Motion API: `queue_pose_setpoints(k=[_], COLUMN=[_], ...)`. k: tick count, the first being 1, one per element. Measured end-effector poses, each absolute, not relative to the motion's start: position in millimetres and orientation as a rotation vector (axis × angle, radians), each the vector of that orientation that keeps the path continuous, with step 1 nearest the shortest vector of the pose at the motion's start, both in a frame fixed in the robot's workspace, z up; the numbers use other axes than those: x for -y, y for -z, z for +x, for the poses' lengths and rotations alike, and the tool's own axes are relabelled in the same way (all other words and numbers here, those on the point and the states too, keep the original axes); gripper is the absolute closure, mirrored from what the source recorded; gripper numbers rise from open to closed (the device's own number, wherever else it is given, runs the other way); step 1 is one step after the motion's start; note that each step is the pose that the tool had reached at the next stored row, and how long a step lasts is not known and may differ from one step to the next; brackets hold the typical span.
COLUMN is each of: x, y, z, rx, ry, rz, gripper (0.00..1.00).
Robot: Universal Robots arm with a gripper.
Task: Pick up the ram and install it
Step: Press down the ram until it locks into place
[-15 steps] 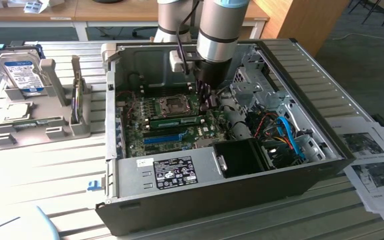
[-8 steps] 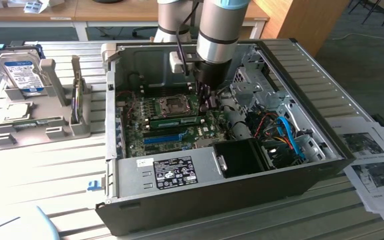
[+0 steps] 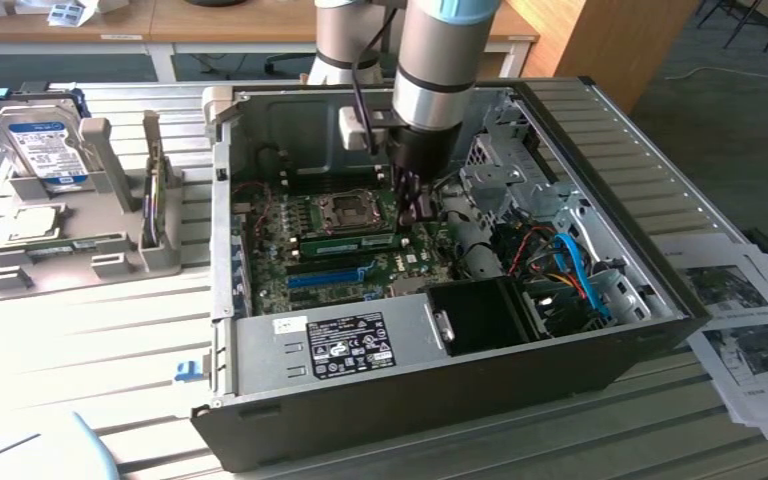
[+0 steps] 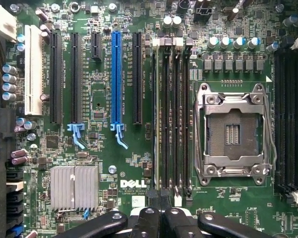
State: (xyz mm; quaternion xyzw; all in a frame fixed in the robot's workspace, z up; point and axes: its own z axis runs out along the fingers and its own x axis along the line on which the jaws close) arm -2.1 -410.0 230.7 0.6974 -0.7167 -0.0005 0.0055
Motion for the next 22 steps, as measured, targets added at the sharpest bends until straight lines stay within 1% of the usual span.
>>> queue_pose_setpoints(k=[22], x=[410.0], y=[-226.2], z=[-2.1], rx=[2.243], ry=[0.001], rz=[2.183], gripper=[0.91])
